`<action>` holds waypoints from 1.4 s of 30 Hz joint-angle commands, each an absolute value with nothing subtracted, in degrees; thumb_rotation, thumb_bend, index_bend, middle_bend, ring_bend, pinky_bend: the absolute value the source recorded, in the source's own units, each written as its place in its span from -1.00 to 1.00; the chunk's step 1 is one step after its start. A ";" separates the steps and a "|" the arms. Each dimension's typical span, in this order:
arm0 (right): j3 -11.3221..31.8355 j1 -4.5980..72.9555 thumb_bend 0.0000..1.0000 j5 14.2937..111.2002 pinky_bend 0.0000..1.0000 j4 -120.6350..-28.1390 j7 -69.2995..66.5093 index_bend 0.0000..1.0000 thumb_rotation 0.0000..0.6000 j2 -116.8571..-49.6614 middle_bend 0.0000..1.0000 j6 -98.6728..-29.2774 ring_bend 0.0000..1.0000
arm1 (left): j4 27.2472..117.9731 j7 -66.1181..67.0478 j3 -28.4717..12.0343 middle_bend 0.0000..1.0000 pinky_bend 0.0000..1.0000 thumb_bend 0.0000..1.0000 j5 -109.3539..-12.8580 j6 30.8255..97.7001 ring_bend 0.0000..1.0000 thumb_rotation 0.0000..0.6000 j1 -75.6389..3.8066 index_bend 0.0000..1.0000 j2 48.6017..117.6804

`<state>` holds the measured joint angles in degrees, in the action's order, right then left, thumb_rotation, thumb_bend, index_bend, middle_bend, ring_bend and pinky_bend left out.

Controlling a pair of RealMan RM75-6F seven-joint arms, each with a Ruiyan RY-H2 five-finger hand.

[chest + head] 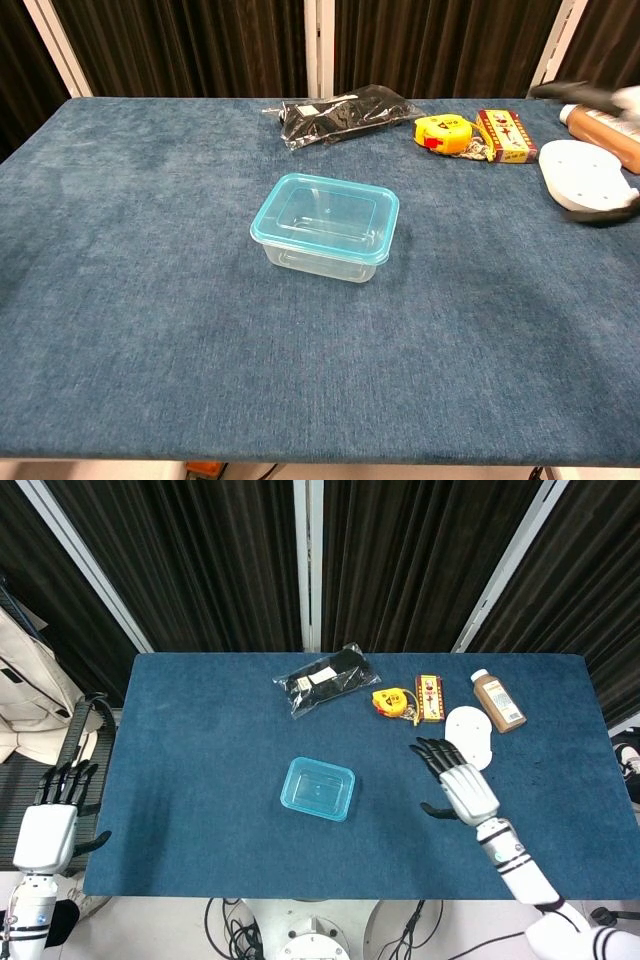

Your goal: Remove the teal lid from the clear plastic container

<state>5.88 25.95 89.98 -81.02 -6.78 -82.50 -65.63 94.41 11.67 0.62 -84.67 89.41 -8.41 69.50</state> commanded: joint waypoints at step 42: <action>4.97 27.64 -0.86 90.98 -1.00 -90.17 10.11 -1.00 1.00 -77.83 -1.00 -77.88 -1.00 | 98.35 25.57 -12.60 -1.00 -1.00 -1.00 -62.26 44.28 -1.00 1.00 -44.47 -0.98 84.63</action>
<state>5.51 28.32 90.43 -89.53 9.79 -78.43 -77.19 98.00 22.28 -11.26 -66.93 46.86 -41.13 82.72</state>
